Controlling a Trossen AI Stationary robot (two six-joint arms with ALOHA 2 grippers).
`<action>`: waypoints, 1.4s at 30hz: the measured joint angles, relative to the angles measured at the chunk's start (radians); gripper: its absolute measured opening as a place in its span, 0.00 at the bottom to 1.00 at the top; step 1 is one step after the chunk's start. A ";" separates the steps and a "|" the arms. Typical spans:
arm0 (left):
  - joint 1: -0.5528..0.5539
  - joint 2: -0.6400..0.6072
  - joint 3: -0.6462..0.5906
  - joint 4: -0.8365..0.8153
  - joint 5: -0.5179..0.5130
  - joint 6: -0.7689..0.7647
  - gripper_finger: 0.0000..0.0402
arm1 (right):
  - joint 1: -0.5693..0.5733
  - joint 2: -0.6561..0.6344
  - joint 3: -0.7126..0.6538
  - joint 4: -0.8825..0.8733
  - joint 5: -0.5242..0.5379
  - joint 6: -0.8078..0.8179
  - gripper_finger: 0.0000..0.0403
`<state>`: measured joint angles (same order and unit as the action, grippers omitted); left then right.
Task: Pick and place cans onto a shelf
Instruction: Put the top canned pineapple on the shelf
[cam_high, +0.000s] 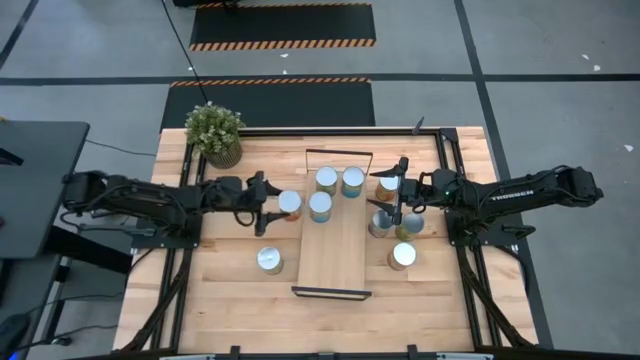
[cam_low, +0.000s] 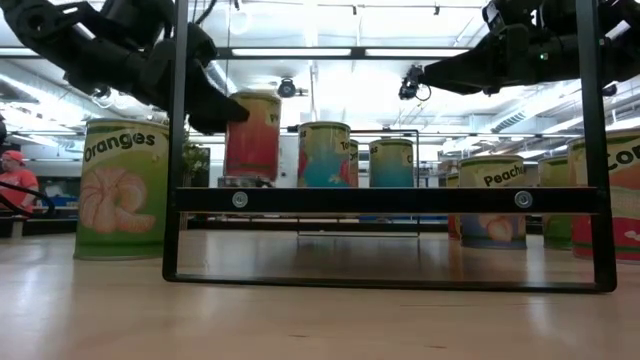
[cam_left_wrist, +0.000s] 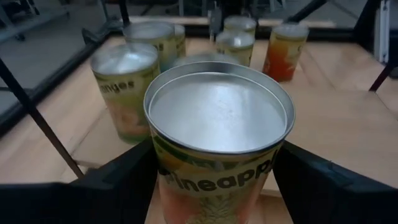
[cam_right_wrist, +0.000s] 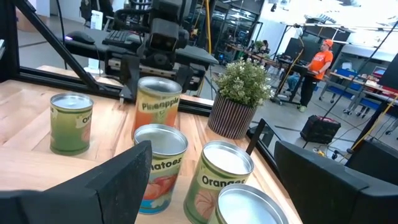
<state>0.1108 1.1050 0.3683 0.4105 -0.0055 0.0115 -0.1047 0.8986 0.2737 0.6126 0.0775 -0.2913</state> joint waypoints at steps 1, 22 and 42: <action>-0.001 0.012 0.000 -0.003 0.000 -0.003 0.72 | 0.000 0.000 0.000 0.001 0.000 0.000 0.86; -0.035 0.300 0.016 0.378 -0.001 -0.032 0.71 | 0.000 0.000 0.000 0.008 -0.003 0.000 0.86; -0.041 0.531 0.244 0.295 0.004 0.035 0.72 | 0.000 0.000 0.000 0.004 -0.018 0.000 0.86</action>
<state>0.0697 1.6363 0.6121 0.7053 -0.0019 0.0463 -0.1051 0.8982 0.2737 0.6162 0.0597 -0.2909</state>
